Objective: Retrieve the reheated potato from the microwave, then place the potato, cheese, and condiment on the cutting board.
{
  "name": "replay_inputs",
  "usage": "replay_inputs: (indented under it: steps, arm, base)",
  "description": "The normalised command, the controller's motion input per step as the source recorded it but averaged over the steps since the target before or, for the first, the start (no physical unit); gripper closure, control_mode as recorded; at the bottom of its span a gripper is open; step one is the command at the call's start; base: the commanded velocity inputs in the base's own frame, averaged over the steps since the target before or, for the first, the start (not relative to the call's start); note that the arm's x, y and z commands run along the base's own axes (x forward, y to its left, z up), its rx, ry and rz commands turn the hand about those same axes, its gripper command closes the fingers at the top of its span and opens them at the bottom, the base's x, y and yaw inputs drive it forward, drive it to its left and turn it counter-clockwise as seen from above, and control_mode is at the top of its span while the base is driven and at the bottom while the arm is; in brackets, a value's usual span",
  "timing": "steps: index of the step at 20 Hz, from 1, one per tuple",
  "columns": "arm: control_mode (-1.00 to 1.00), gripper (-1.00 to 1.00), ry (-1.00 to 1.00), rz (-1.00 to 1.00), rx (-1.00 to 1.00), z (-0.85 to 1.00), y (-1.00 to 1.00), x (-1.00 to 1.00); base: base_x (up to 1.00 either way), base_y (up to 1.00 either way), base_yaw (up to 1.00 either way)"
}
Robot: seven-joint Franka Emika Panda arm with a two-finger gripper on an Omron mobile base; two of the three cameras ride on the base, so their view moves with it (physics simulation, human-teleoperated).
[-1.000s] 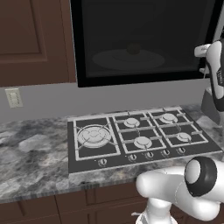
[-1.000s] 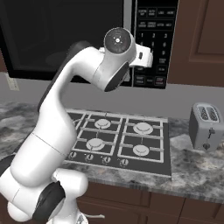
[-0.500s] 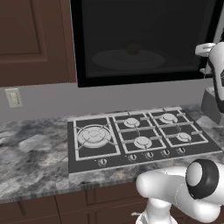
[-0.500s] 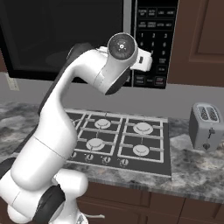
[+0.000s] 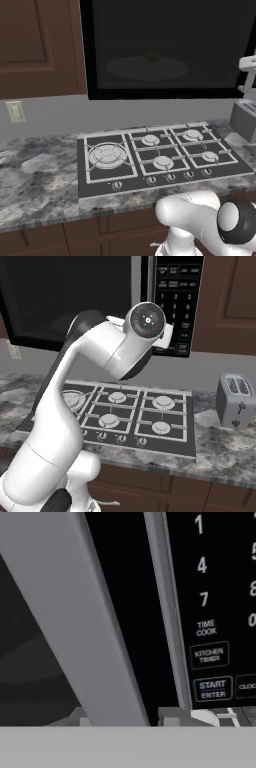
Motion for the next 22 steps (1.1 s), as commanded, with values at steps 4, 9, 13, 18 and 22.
replay_inputs:
  steps: [4, 9, 13, 18, 22]
  arm:
    - [-1.0, 1.0, 0.0, 0.0, 0.0, 0.01, 0.05, -0.82]
    - [-1.0, 1.0, 0.0, -0.02, 0.0, 0.01, 0.0, -0.83]
    - [-1.0, 1.0, 0.0, -0.09, -0.01, 0.0, 0.03, -0.78]
    - [-1.0, 1.0, 0.0, -0.11, 0.0, 0.0, 0.03, -0.77]
    - [-1.0, 1.0, 0.0, -0.11, 0.0, 0.0, 0.07, -0.74]
  base:
    - [0.0, 0.0, 0.0]
    - [0.0, 0.0, 0.0]
    - [0.0, 0.0, 0.0]
    - [0.0, 0.0, 0.0]
    - [0.0, 0.0, 0.0]
